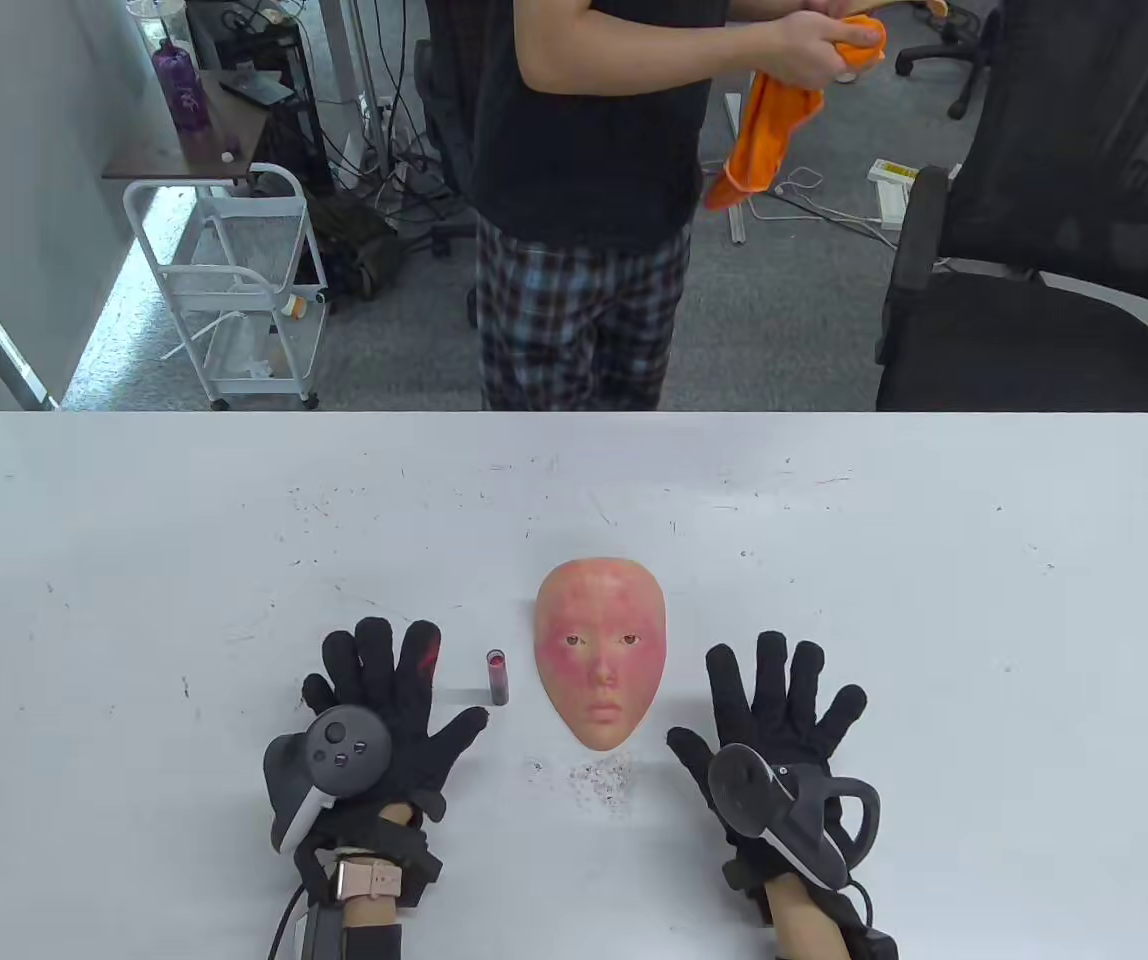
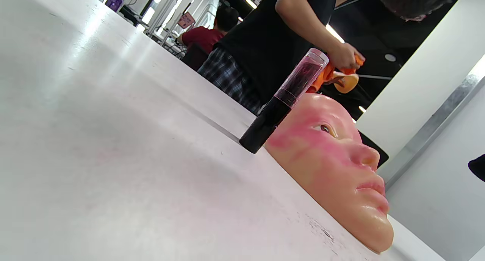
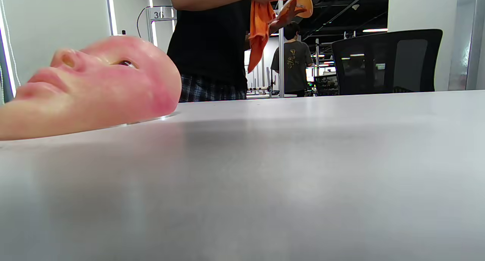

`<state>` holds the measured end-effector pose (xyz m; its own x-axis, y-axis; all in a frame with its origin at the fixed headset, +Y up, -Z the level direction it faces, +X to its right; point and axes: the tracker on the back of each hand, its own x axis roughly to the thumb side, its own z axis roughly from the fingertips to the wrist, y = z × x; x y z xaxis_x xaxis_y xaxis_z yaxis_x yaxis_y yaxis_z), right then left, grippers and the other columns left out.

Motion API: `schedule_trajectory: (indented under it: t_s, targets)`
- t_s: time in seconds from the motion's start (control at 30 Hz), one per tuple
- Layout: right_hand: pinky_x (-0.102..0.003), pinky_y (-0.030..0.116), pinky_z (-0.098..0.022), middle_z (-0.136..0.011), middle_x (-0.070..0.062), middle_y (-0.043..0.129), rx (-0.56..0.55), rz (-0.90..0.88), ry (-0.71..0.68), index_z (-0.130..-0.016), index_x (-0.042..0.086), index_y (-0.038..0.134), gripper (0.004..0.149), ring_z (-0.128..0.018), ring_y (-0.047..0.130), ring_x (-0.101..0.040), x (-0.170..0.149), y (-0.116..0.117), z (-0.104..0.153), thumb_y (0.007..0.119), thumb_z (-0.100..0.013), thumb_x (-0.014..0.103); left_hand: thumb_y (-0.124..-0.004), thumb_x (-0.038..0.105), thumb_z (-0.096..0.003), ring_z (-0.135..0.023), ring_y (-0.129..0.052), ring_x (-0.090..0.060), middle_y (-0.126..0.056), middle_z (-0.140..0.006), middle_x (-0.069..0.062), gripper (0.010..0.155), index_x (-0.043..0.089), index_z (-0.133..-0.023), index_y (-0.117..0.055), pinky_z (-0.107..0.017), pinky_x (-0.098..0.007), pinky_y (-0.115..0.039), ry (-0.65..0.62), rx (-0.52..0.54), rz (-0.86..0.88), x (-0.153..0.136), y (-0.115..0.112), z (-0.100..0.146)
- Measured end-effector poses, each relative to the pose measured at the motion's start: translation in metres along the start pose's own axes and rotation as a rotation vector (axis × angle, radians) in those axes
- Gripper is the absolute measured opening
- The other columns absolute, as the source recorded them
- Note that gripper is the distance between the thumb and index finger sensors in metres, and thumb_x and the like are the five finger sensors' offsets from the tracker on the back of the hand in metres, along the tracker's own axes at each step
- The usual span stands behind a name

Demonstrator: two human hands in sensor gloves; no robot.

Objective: Apply lipstick on mannequin lips

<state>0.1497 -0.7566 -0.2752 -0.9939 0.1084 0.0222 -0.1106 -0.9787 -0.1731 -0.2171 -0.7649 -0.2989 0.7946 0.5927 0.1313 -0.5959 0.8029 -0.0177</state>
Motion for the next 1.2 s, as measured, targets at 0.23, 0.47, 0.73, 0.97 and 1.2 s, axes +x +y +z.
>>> schedule_trajectory:
  t_s: [0.23,0.47,0.73,0.97,1.2]
  targets:
    - [-0.072,0.008,-0.068,-0.123,-0.013,0.025,0.002,0.004,0.003,-0.112,0.034,0.035,0.085,-0.112,0.024,-0.047,-0.001,-0.001,0.002,0.064,-0.041,0.070,-0.061,0.078,-0.0502,-0.103,0.028,-0.027,0.015,-0.120,0.003,0.091,0.048,-0.119,-0.009,-0.067,-0.059,0.015,-0.006,0.004,0.004,0.000,0.000,0.001]
    - [-0.072,0.010,-0.069,-0.123,-0.014,0.028,0.009,0.003,-0.020,-0.112,0.033,0.036,0.085,-0.113,0.026,-0.046,0.003,0.000,0.002,0.064,-0.041,0.070,-0.061,0.078,-0.0502,-0.103,0.027,-0.028,0.015,-0.120,0.002,0.093,0.046,-0.119,-0.007,-0.067,-0.060,0.014,-0.011,-0.006,0.022,0.001,-0.001,0.001]
    - [-0.072,0.014,-0.070,-0.122,-0.016,0.033,0.010,-0.043,-0.026,-0.112,0.032,0.039,0.084,-0.112,0.032,-0.045,0.002,0.000,0.002,0.064,-0.041,0.069,-0.068,0.071,-0.0510,-0.108,0.017,-0.031,0.008,-0.122,-0.001,0.099,0.038,-0.117,-0.002,-0.074,-0.060,0.005,-0.006,-0.119,0.070,0.013,-0.017,-0.013]
    - [-0.072,0.016,-0.071,-0.122,-0.017,0.036,0.025,-0.094,-0.014,-0.112,0.031,0.041,0.084,-0.112,0.035,-0.045,-0.003,0.000,0.002,0.065,-0.041,0.068,-0.075,0.056,-0.0530,-0.114,-0.010,-0.035,-0.005,-0.124,-0.005,0.096,0.037,-0.116,-0.005,-0.084,-0.057,-0.024,0.058,-0.180,0.103,0.025,-0.035,-0.041]
    - [-0.071,0.017,-0.071,-0.121,-0.018,0.039,0.031,-0.111,-0.023,-0.112,0.030,0.042,0.083,-0.111,0.037,-0.045,-0.003,0.001,0.003,0.065,-0.041,0.068,-0.069,0.038,-0.0563,-0.096,-0.069,-0.032,-0.062,-0.113,-0.007,0.060,0.032,-0.113,-0.051,-0.070,-0.047,-0.064,0.016,-0.083,0.026,0.039,-0.039,-0.050]
